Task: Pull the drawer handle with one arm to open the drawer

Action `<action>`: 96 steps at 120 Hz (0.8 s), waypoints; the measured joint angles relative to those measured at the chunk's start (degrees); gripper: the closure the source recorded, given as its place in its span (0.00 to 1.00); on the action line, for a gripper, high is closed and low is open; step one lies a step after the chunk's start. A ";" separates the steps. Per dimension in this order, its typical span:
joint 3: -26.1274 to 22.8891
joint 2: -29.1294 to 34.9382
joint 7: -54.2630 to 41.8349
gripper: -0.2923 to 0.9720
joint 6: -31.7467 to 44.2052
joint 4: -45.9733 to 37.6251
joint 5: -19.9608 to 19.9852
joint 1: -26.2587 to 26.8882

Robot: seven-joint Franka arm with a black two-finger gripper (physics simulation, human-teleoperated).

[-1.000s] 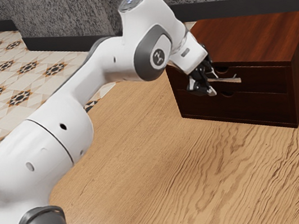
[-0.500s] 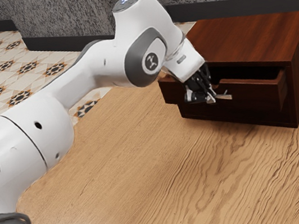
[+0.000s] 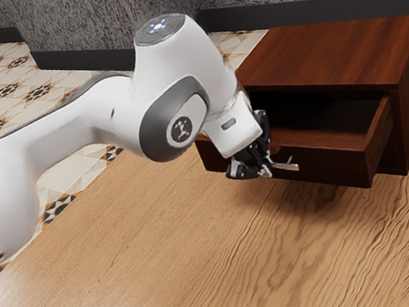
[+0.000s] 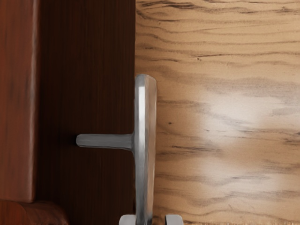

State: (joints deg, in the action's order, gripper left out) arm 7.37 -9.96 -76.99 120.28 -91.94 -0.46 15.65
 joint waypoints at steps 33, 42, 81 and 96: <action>0.40 5.60 1.37 0.77 2.02 -7.09 -2.28 2.67; 0.47 6.35 1.93 0.76 2.29 -8.47 -3.05 3.33; 0.86 7.68 4.26 0.72 3.06 -10.48 -3.91 4.15; 0.82 9.73 4.81 0.69 2.86 -9.71 -3.57 4.89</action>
State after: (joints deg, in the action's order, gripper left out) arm 8.18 -0.22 -72.18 123.14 -101.65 -4.03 20.54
